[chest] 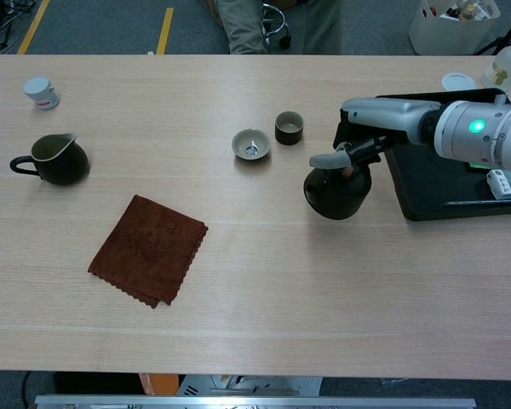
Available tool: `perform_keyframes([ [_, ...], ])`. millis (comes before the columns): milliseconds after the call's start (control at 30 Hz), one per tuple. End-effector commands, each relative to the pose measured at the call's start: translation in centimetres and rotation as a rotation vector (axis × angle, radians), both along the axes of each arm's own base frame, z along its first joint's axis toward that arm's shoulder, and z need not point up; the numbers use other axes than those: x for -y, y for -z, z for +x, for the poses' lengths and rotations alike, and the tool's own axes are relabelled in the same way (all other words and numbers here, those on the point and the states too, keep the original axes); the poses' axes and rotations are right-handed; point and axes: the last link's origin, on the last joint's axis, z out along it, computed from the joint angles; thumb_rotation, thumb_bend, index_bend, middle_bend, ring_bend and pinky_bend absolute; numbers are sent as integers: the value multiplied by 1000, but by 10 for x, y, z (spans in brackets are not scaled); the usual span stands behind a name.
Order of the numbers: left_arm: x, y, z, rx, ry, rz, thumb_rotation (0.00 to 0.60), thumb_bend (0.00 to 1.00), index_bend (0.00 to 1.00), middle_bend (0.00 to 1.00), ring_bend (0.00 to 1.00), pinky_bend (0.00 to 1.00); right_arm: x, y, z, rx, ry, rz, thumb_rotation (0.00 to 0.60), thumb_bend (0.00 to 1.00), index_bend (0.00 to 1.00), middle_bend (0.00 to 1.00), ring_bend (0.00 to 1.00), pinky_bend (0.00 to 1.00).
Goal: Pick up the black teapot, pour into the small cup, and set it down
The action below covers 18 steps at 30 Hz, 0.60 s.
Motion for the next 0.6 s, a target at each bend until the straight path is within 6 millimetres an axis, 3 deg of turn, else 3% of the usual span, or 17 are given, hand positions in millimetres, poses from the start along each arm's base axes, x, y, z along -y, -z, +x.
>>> perform_keyframes([
  [33, 0, 0, 0, 0, 0, 0, 600, 389, 145, 205, 177, 186, -1, 0, 0, -2, -1, -4, 237, 339, 944, 885, 761, 176],
  [167, 0, 0, 0, 1, 2, 0, 600, 388, 145, 205, 177, 186, 0, 0, 1, -4, -11, -15, 244, 545, 944, 883, 761, 176],
  [600, 0, -1, 1, 4, 9, 4, 600, 388, 145, 205, 177, 186, 2, -7, 7, 7, -32, -57, 285, 552, 917, 834, 719, 176],
])
